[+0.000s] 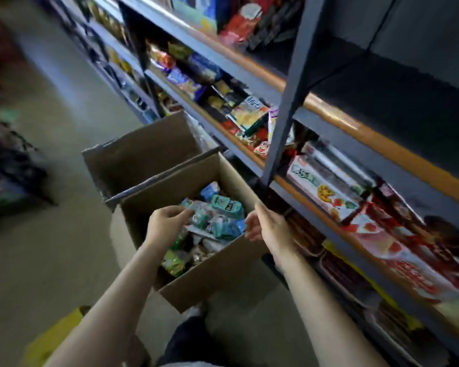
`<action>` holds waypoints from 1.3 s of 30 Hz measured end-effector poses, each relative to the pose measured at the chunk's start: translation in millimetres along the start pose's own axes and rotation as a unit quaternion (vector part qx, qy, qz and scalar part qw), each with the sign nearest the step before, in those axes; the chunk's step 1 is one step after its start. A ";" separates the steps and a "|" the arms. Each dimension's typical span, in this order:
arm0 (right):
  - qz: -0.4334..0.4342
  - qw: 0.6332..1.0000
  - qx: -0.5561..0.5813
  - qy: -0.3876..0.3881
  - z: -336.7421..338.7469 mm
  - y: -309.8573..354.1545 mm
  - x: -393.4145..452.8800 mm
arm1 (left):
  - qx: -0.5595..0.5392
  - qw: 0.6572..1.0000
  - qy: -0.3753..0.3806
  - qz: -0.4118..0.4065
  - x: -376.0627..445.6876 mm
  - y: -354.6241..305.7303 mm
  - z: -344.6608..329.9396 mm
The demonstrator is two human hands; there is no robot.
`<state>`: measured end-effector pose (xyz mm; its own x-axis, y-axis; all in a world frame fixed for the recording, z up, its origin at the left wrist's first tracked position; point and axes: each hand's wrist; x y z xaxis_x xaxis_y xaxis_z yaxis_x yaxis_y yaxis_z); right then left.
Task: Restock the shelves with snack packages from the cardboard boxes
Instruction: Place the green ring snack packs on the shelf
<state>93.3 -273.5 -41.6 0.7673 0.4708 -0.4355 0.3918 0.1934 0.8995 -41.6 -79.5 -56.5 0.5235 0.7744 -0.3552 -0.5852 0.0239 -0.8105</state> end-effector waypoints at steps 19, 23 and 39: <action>-0.180 0.857 -0.456 0.156 -244.8 -239.3 126.3 | -0.009 0.994 0.014 0.108 96.7 212.9 69.2; -0.131 0.790 -0.576 0.167 -251.6 -252.9 124.9 | -0.033 0.993 0.026 0.107 99.4 215.2 65.6; -0.099 0.970 -0.195 0.110 -168.9 -104.0 110.0 | 0.178 0.980 -0.047 -0.072 92.1 143.3 72.0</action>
<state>51.2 -96.5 -177.0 0.5519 0.5554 -0.6221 0.2663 0.5895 0.7626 -121.8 40.8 -171.9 0.5661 0.8019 -0.1909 -0.6974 0.3424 -0.6297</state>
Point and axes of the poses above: each hand's wrist, its own x-axis towards the middle knuckle, its own z-axis out of the back of the hand, y = z × x, and after that the axes turned 8 degrees about x, right-handed
